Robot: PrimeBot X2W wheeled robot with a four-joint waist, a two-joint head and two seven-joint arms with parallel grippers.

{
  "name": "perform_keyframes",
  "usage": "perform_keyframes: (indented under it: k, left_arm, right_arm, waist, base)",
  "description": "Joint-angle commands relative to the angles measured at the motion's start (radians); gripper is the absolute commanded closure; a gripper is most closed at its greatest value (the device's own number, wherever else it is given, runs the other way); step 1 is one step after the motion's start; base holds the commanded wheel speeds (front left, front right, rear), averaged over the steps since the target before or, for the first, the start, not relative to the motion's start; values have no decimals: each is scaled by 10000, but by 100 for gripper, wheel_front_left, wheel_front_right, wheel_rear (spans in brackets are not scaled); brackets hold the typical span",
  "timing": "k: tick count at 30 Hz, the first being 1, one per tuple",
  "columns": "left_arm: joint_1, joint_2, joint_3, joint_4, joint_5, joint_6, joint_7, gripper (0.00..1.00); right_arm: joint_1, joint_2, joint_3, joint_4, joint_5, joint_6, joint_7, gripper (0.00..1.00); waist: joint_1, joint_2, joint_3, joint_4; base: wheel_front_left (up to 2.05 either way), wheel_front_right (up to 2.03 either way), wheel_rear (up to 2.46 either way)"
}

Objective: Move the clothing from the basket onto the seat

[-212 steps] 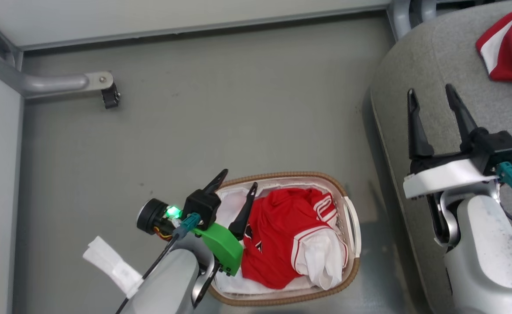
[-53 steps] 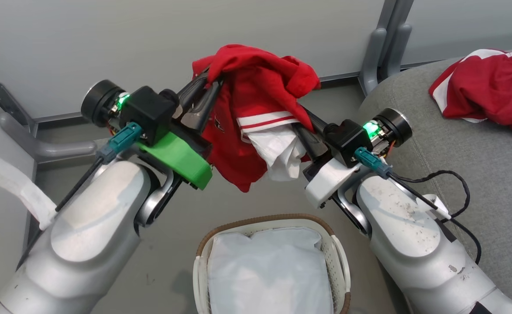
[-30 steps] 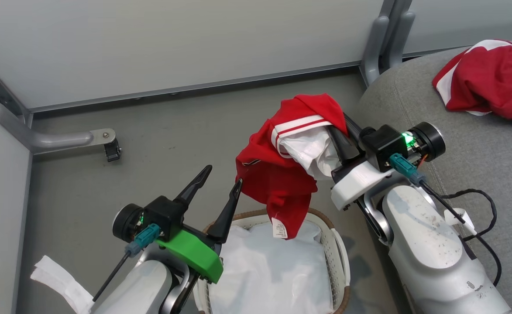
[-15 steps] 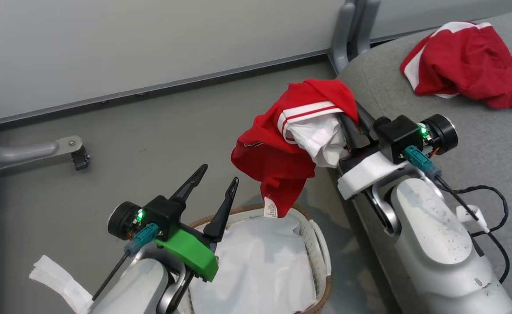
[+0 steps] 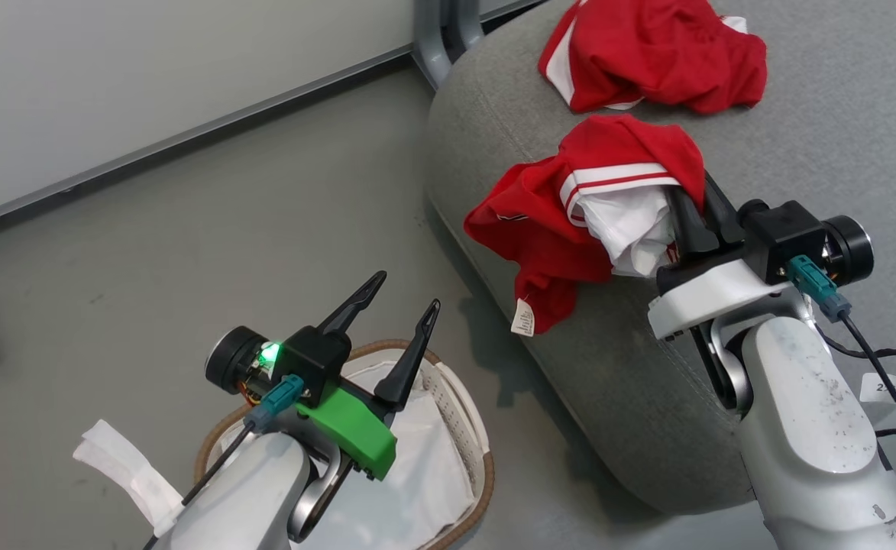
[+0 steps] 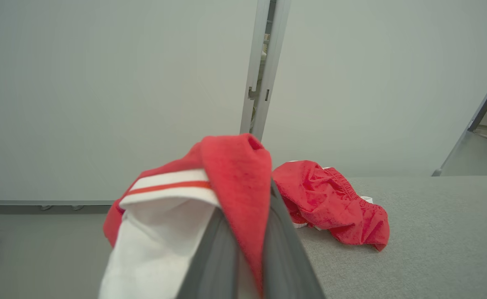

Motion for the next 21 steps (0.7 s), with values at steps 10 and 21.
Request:
perform_keyframes:
  k: [10,21]
  left_arm:
    - [-422,-96,-348,43,186,-80,32,0]
    - [-766,-25,-605,-482,275,-116,133,0]
  right_arm:
    - [163,-85,-425,-64,-484,-14,-23,100]
    - [-2214,-2170,-304,-81,-429,-14,-23,100]
  waist:
    - [0,115,690,-755]
    - [0,115,1701,343]
  base:
    - [0,0,0]
    - [0,0,0]
